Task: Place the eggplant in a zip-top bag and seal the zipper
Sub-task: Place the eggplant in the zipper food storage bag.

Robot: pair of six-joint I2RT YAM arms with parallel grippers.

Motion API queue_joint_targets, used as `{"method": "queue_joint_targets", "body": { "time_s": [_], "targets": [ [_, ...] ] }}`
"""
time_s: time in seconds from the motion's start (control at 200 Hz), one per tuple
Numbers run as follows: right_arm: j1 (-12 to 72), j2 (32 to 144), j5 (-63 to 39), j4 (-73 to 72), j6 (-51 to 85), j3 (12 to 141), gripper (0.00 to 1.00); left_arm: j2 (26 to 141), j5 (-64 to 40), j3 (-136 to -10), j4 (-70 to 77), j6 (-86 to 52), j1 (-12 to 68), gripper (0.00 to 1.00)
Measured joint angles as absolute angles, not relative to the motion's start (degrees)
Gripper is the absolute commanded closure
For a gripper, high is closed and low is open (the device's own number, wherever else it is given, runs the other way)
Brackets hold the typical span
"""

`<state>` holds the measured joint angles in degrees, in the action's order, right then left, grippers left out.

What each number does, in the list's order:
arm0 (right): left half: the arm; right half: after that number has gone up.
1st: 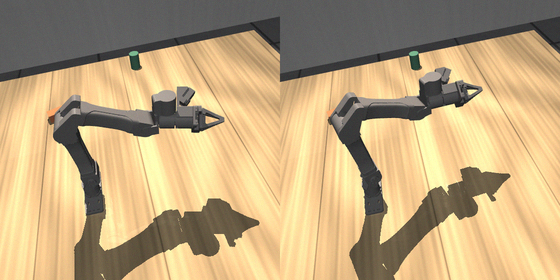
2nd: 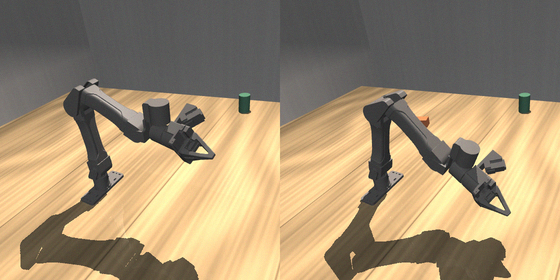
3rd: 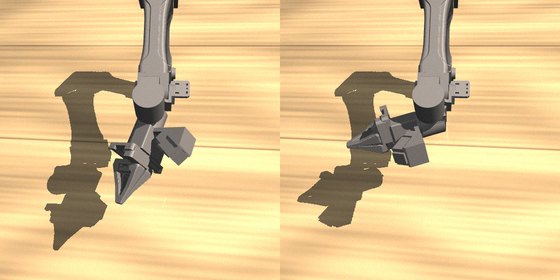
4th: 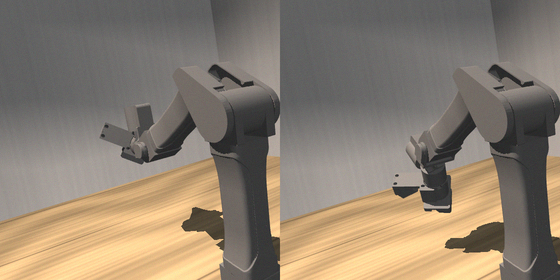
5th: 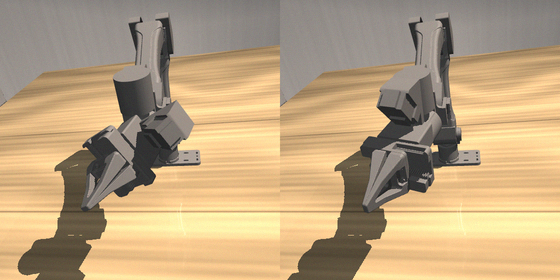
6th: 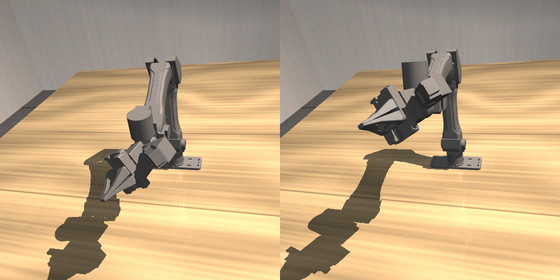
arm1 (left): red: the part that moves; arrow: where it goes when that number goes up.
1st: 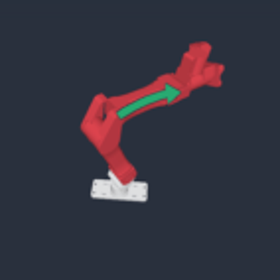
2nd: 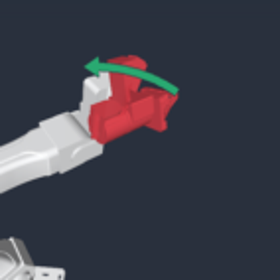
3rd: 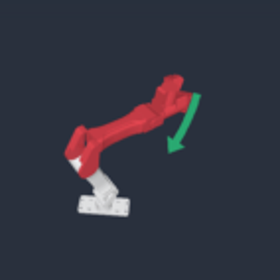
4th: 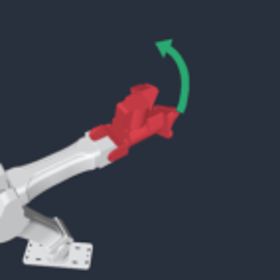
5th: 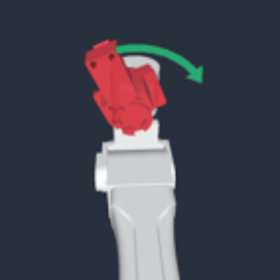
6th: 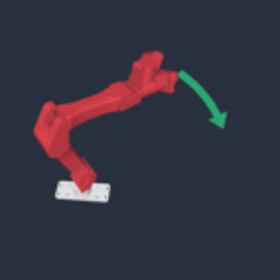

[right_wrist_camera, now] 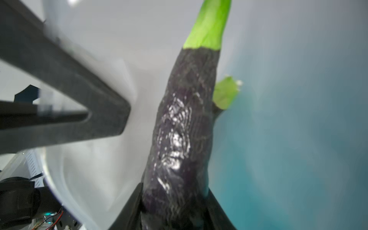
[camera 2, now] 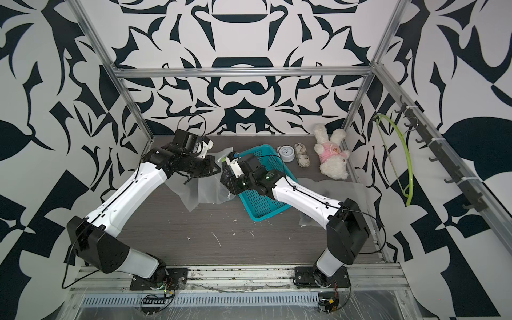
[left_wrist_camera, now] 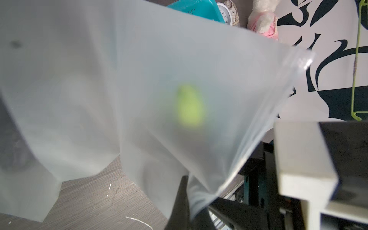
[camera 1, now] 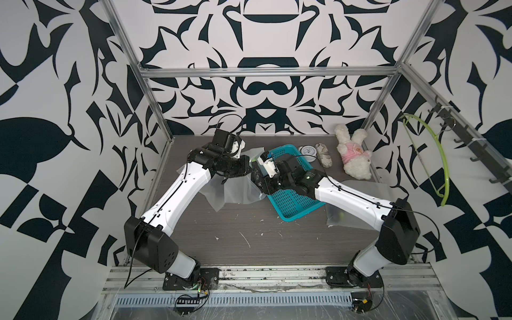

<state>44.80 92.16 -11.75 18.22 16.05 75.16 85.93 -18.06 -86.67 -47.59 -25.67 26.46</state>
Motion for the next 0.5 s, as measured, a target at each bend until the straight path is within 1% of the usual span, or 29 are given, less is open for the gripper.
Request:
{"method": "queue_joint_targets", "body": {
  "time_s": [0.18, 0.33, 0.5],
  "targets": [
    [44.9, 96.9, -11.0, 22.1, 16.4, 82.8, 0.50, 86.0, -18.5, -86.9, -47.7, -25.5, 26.9, 1.00],
    [44.6, 97.7, -10.2, 23.2, 16.7, 85.4, 0.40, 85.9, -18.5, -86.7, -47.8, -25.5, 27.0, 1.00],
    [43.9, 95.5, -11.8, 23.8, 16.6, 85.4, 0.37, 85.9, -18.4, -85.6, -47.8, -25.5, 27.0, 1.00]
  ]
}}
